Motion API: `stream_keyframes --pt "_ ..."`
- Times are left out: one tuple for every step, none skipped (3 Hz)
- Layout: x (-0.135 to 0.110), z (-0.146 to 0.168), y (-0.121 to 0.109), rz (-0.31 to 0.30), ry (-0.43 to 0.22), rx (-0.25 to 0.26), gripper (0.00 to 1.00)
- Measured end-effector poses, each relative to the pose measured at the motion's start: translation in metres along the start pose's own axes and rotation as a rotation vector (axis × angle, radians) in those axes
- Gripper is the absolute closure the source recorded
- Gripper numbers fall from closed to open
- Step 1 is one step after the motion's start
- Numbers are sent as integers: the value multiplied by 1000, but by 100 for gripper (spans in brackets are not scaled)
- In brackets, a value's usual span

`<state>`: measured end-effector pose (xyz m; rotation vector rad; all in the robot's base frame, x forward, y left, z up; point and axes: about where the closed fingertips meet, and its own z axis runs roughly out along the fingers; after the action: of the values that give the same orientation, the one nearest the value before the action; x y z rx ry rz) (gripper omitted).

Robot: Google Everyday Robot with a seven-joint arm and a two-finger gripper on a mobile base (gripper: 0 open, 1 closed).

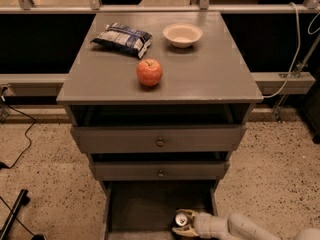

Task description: Pick pepsi can from bottom drawer and place on counter

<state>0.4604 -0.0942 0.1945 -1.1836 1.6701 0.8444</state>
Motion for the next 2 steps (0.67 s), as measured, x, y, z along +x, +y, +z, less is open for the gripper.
stream_keyframes --pt "-48 -21 -6 -56 -129 47 95" --pt "-90 -63 -10 -95 -174 110 100"
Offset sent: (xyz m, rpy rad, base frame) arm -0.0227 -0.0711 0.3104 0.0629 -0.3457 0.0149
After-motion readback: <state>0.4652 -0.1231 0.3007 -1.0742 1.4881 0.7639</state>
